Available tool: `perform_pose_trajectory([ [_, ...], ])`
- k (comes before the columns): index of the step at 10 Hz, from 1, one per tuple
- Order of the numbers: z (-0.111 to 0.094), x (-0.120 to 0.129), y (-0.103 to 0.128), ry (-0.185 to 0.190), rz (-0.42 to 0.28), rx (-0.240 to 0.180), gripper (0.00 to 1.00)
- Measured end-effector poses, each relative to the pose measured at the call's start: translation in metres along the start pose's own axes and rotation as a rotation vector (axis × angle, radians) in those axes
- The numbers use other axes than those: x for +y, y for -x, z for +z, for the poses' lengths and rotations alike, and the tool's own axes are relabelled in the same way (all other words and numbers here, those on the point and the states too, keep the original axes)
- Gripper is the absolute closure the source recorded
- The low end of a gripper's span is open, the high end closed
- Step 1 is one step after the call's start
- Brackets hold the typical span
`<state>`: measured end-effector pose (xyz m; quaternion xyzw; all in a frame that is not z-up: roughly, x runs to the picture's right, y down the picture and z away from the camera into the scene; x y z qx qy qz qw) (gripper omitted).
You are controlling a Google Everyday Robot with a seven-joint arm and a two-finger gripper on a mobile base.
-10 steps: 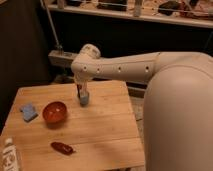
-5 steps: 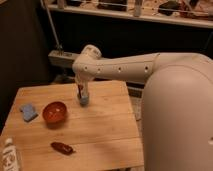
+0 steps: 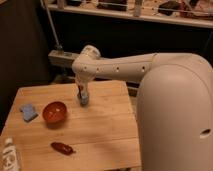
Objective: Place the eraser in the ceramic cup
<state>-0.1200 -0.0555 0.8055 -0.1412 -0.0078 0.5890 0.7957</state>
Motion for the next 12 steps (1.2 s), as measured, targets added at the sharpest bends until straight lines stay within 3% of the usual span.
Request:
perform_pose_trajectory([
  [4, 0.003, 0.0, -0.001, -0.012, -0.011, 0.017, 1.0],
  [12, 0.012, 0.005, -0.011, 0.003, -0.011, 0.047, 1.0],
])
